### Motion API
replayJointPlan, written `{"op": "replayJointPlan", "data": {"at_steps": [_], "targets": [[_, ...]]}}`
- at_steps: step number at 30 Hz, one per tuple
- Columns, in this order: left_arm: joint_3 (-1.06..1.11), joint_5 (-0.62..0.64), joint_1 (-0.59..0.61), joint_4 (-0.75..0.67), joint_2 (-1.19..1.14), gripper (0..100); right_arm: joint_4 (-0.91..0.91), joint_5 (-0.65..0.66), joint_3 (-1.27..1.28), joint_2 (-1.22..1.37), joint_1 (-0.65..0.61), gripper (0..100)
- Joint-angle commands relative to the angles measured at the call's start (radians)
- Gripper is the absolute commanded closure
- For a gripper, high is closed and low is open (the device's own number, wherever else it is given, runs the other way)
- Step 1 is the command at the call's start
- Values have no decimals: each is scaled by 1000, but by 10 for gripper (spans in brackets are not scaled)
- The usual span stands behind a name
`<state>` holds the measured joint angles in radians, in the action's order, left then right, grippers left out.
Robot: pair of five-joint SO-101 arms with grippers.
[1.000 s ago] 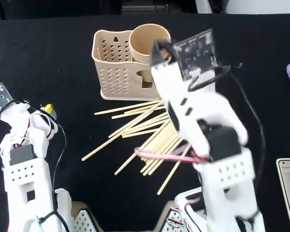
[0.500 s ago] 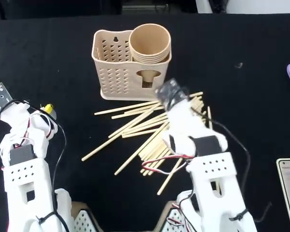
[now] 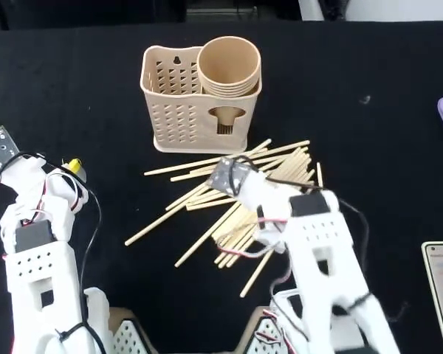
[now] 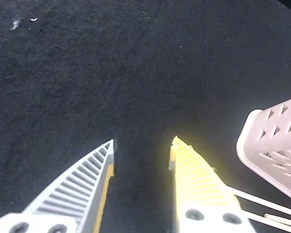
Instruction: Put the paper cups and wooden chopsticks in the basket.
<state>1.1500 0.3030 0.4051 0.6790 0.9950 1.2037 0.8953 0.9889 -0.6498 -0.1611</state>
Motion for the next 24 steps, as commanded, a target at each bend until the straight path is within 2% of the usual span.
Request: {"op": "replayJointPlan", "data": {"at_steps": [1, 6, 9, 16, 24], "targets": [[-7, 0, -8, -15, 18, 813, 8, 112, -101, 113, 9, 796], [-7, 0, -8, -15, 18, 813, 8, 344, -140, 202, 11, 797], [-7, 0, -8, -15, 18, 813, -6, 417, -153, 246, 11, 797], [-7, 0, -8, -15, 18, 813, -176, 423, -168, 415, 11, 797], [-7, 0, -8, -15, 18, 813, -195, 423, -226, 584, 11, 801]]}}
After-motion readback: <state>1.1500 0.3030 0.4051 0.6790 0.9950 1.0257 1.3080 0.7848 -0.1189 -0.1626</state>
